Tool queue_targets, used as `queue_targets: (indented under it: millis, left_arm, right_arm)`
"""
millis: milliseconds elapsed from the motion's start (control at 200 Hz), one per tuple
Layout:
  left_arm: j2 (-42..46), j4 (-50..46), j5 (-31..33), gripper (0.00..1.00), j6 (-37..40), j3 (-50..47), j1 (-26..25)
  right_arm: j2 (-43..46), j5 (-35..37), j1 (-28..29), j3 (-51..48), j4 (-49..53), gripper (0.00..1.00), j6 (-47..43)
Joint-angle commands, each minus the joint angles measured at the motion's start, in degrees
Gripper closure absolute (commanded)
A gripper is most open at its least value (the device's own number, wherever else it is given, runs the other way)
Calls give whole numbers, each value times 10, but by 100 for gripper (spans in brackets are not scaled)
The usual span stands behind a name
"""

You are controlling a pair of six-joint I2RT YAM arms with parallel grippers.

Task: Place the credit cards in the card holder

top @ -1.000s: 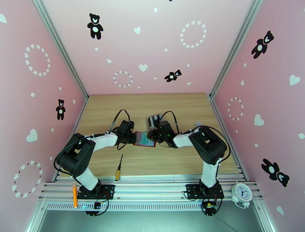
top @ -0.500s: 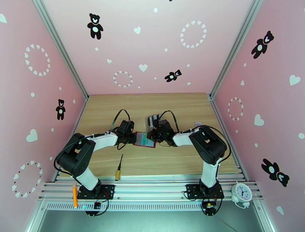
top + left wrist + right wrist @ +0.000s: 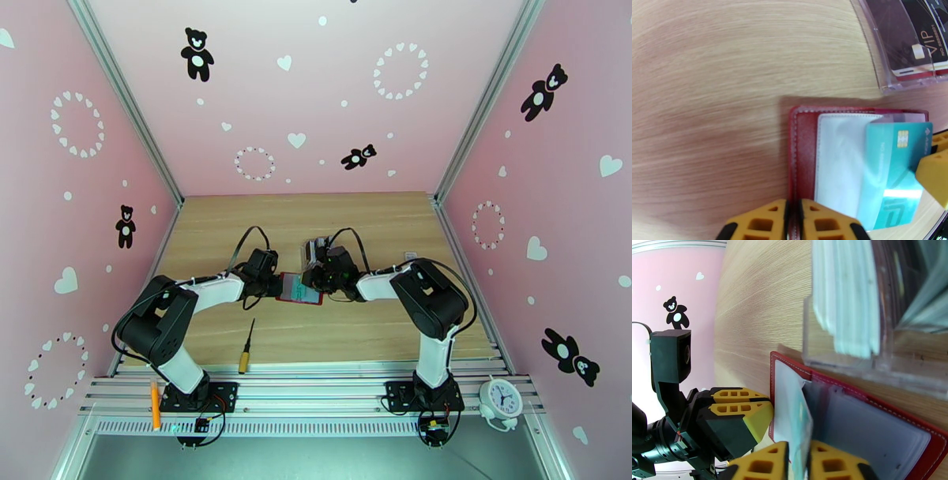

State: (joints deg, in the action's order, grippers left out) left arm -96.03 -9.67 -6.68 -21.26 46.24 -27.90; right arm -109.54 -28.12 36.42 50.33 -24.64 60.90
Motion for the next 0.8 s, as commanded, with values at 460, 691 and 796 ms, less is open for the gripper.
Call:
queue_targets:
  millis: [460, 691, 796]
  left_arm:
    - [-17, -4, -32, 82, -14, 1, -3]
    - [-18, 14, -68, 90, -23, -1, -3]
    - [-21, 20, -79, 92, -25, -3, -3]
  right_arm:
    - [39, 79, 27, 64, 291, 59, -88]
    - [20, 110, 41, 112, 363, 59, -120]
    - [12, 117, 45, 131, 379, 59, -122]
